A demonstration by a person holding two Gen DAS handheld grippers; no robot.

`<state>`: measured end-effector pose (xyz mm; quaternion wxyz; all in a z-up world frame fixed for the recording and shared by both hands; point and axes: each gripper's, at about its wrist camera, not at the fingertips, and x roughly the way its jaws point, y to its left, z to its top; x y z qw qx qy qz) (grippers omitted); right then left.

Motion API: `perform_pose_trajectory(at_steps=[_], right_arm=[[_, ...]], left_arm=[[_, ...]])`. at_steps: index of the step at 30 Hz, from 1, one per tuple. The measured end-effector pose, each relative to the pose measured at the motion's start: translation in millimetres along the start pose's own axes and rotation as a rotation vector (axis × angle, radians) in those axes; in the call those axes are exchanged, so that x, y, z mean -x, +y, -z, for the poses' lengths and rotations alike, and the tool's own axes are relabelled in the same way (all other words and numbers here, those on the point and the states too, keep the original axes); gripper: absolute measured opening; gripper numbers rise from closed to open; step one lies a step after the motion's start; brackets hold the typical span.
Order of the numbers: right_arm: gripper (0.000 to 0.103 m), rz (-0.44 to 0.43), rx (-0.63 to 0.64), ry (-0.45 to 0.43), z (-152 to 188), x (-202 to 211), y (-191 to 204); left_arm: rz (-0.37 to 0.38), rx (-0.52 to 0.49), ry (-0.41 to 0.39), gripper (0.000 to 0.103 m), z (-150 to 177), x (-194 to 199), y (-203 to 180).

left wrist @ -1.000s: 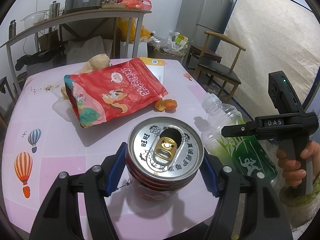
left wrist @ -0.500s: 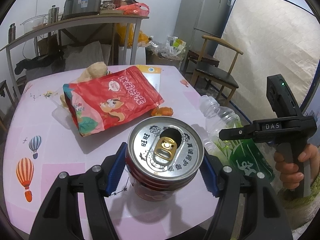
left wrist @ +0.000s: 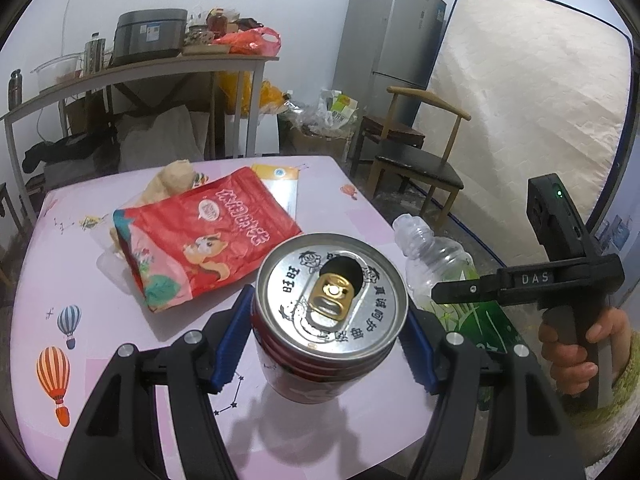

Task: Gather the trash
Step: 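Lift the red can and green bottle off the table with both tools, then carry both items over the blue wastebasket and open both tools to drop them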

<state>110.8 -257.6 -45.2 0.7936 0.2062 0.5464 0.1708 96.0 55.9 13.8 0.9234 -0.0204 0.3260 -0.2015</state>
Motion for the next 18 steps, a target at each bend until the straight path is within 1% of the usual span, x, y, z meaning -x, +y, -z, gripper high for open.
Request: perform_pose_trajectory(at_steps=[12,18], right_arm=[[0.063,-0.021,-0.031,-0.038,4.6,15.9,-12.6],[0.063,-0.034,-0.056,-0.067,6.7,25.8,-23.6]], left_arm=[[0.02,-0.021,-0.016,0.066,-8.8,0.1,-17.0],[0.042,-0.041,-0.016,0.066,-14.5,-4.1,-28.5]])
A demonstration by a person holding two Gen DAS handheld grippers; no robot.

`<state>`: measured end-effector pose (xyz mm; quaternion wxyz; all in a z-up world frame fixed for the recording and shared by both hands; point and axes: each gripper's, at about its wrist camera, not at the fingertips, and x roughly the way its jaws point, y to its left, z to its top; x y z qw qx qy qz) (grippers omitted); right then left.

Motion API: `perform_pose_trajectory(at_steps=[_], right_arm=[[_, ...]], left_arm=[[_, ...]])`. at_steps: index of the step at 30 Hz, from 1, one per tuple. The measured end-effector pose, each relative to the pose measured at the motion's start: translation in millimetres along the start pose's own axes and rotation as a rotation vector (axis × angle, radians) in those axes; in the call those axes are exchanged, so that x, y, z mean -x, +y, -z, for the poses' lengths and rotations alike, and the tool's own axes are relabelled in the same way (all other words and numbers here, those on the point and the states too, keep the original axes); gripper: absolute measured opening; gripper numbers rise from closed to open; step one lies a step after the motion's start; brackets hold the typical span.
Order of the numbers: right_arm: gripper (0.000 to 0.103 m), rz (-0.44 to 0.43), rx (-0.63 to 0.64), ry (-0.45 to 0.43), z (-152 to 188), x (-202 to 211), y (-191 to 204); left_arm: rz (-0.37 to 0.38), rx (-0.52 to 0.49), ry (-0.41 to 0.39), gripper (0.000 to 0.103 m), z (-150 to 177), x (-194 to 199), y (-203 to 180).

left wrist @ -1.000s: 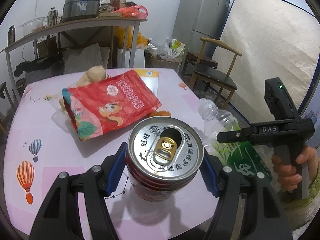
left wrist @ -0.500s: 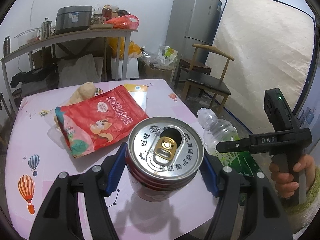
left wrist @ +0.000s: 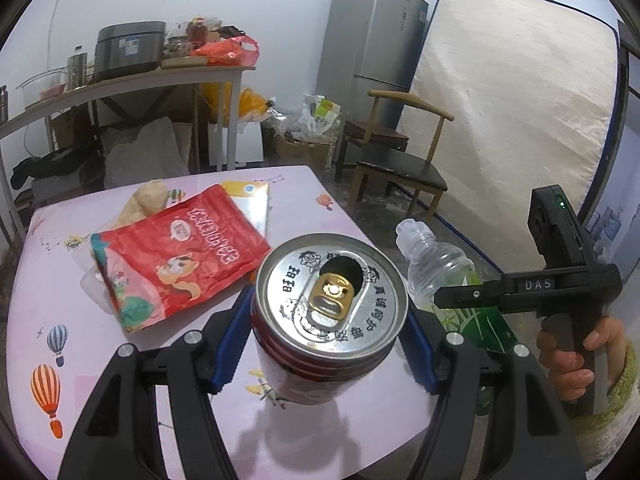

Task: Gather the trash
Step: 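Carry both items over the blue wastebasket and open both tools to drop them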

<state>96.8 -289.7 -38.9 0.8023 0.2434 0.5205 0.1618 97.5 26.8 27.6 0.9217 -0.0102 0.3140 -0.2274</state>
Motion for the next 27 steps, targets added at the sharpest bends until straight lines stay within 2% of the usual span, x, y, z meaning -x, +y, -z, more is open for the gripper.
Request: perform_pose_trajectory(at_steps=[6,11,16,18,21,24,27], right_arm=[[0.063,-0.016,-0.054,-0.044,-0.7,20.3,-18.9],[0.063,0.012,-0.125,-0.171,6.9,69.4,-47.5],[0.063,0.089,-0.252,-0.303,26.0,124.3,-100.0],[0.063,0.125,-0.327,-0.348,38.6,143.3,-130.2],[0.063,0.142,-0.417,-0.37,54.6,153.9,-164.6],[0.063,0.138,-0.51,-0.335,68.4,144.4,-201.5],[0.063,0.115,-0.575,-0.284,71.6,124.2,-228.6]], left_arm=[[0.055,-0.023,0.004,0.066,-11.6,-10.6,-15.9],[0.152,-0.031,0.019,0.066,-30.5,-24.9,-37.4],[0.264,-0.076,0.028,0.066,-56.0,-48.6,-78.6],[0.309,-0.094,0.06,0.066,-63.6,-63.9,-98.1],[0.37,-0.106,0.136,0.066,-71.0,-94.7,-128.1],[0.433,-0.104,0.234,0.066,-71.1,-136.1,-161.4],[0.458,-0.108,0.312,0.066,-65.8,-168.6,-186.4]])
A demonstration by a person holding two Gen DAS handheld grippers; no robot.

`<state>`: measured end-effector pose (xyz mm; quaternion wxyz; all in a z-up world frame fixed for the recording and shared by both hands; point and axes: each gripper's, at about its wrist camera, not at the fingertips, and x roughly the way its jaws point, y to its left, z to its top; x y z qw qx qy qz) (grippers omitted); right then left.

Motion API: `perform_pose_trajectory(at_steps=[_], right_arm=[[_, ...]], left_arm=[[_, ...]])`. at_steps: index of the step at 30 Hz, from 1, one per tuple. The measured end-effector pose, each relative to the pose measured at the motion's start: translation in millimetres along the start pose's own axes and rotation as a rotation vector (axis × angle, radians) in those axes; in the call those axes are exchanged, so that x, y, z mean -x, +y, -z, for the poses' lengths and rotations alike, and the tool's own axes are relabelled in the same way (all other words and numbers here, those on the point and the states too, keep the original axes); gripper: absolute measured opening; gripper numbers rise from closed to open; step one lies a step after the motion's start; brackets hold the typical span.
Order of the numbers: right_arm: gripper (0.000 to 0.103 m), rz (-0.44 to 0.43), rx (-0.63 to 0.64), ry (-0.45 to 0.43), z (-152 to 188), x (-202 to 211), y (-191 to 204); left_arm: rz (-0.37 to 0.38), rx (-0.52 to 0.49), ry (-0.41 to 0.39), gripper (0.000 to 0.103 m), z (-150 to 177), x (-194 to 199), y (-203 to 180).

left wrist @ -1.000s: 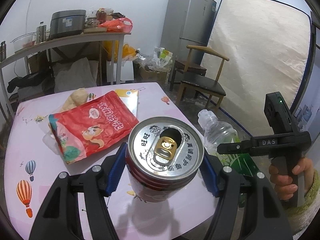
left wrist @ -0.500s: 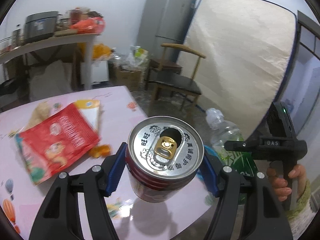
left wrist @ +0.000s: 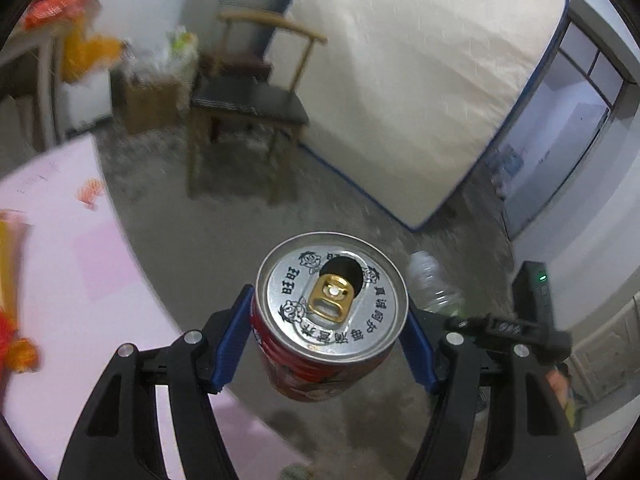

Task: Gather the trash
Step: 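Carry both items over the blue wastebasket and open both tools to drop them, then move both tools back to the table toward the red snack bag and orange peel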

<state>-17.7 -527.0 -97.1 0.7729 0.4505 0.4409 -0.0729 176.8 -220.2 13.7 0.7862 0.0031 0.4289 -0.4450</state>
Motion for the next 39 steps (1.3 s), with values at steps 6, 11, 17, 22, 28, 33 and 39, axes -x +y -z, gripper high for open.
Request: perform_pose_trajectory(at_steps=[6,11,17,22,28,33,39], right_arm=[[0.064,-0.006,-0.083,0.07,-55.7,-55.9,-24.4],[0.068,0.052,-0.173,0.067,-113.2,-115.3,-52.9],[0.067,0.114,-0.24,0.104,-102.9,-154.2,-84.1],[0.064,0.148,-0.245,0.126,-86.6,-157.5,-96.5],[0.063,0.176,-0.23,0.126,-79.4,-149.3,-99.2],[0.063,0.185,-0.193,0.095,-71.6,-134.1,-93.0],[0.068,0.147,-0.057,0.009,-57.7,-98.1,-47.6]], left_arm=[[0.052,0.059,0.124,0.066,-32.7,-85.7,-12.1],[-0.008,0.104,0.126,0.075,-65.1,-124.1,-7.2],[-0.015,0.104,0.073,0.075,-49.7,-86.7,14.5],[-0.027,0.115,0.018,0.075,-35.3,-43.2,34.3],[-0.032,0.134,-0.034,0.075,-20.6,-6.3,47.5],[-0.034,0.154,-0.098,0.075,-4.2,35.1,59.8],[-0.109,0.155,-0.183,0.075,35.2,107.4,82.3]])
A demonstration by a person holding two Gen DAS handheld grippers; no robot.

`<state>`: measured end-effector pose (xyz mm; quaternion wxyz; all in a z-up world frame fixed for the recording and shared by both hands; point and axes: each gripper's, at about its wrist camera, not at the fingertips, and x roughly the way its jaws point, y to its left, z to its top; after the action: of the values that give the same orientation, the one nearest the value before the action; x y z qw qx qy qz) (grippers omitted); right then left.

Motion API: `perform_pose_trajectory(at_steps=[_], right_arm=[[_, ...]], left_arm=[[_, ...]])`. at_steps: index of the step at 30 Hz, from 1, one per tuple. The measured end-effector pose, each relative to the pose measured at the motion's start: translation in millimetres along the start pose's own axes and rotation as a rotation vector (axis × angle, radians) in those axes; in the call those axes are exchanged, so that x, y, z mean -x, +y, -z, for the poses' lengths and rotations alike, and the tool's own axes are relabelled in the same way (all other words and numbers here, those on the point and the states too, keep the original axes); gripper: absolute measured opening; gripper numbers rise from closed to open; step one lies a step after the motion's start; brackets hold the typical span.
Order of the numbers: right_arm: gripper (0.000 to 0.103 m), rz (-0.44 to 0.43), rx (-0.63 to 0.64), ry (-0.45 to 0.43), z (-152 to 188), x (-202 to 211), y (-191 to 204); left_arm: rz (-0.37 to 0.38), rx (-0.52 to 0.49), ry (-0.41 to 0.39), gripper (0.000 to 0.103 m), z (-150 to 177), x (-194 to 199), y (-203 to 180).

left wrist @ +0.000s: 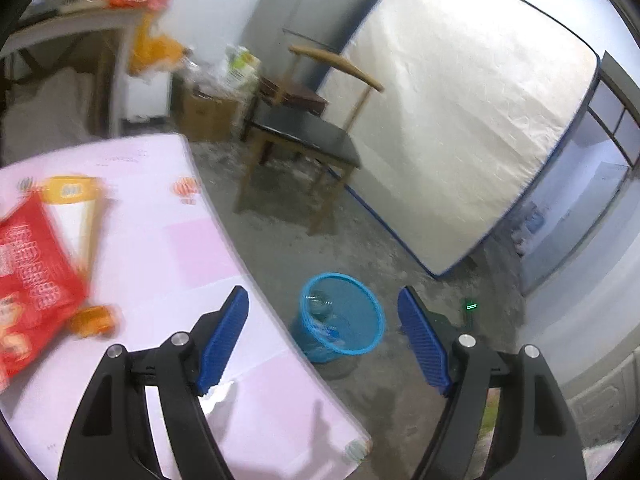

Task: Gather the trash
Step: 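Move both tools back to the table toward the red snack bag and orange peel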

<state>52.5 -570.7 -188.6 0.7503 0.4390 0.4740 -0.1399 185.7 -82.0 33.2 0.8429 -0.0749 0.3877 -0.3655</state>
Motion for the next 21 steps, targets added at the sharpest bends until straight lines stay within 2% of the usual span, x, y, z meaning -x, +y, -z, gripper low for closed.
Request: perform_pose_trajectory(at_steps=[3,6,10,14,18,21], right_arm=[[0.07,-0.061,0.112,-0.039,14.5,24.6,35.7],[0.07,-0.154,0.269,-0.034,34.6,42.8,92.5],[0.071,-0.274,0.489,-0.018,68.4,53.0,171.4],[0.071,-0.363,0.697,0.055,116.2,36.6,248.7],[0.071,-0.353,0.818,0.116,157.5,3.1,303.2],[0.063,-0.339,0.872,0.174,180.3,-25.1,337.6]], left_arm=[[-0.111,0.009,-0.042,0.076,26.7,52.8,31.7],[-0.245,0.023,-0.06,0.077,55.7,91.1,60.7],[-0.349,0.091,-0.065,0.077,91.2,121.8,90.7],[-0.395,0.186,-0.091,0.077,116.9,141.6,117.2],[-0.404,0.238,-0.115,0.077,129.4,152.5,140.1],[-0.422,0.246,-0.135,0.077,127.3,154.1,151.4]])
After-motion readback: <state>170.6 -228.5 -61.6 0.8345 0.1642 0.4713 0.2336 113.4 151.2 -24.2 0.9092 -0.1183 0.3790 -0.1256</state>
